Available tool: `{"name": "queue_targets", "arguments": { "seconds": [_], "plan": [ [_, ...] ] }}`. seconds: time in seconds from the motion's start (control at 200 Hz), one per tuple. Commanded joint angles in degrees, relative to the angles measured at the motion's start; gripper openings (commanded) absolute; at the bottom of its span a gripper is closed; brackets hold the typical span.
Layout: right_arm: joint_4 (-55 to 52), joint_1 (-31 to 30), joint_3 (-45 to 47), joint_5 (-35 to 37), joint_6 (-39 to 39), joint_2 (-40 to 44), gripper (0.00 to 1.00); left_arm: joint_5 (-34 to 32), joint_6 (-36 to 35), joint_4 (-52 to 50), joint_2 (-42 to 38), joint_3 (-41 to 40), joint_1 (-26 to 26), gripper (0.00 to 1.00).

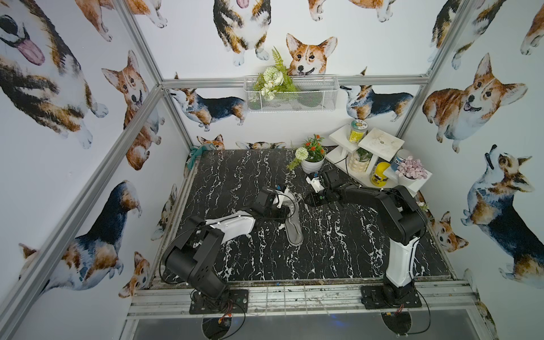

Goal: Tie the shoes
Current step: Cross the shoelace with the shoelace.

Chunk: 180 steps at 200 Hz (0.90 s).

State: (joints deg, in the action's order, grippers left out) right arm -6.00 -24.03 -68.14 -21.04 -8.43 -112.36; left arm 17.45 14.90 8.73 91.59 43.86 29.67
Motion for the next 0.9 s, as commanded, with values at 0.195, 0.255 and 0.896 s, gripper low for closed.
{"name": "queue_targets", "arguments": {
  "seconds": [0.195,0.255,0.896],
  "plan": [
    [-2.45,-1.18,-1.97,1.58,2.16,-2.35,0.30,0.74,-0.04,0.58,0.17,0.52,0.01,0.00],
    [-2.80,-1.53,-2.32,1.70,2.31,-2.81,0.28,0.76,0.02,0.58,0.12,0.47,0.04,0.00],
    [7.67,0.11,3.96,-10.25,-9.14,6.26,0.00,0.71,-1.80,1.20,-1.67,-0.20,0.04,0.00]
  ]
}}
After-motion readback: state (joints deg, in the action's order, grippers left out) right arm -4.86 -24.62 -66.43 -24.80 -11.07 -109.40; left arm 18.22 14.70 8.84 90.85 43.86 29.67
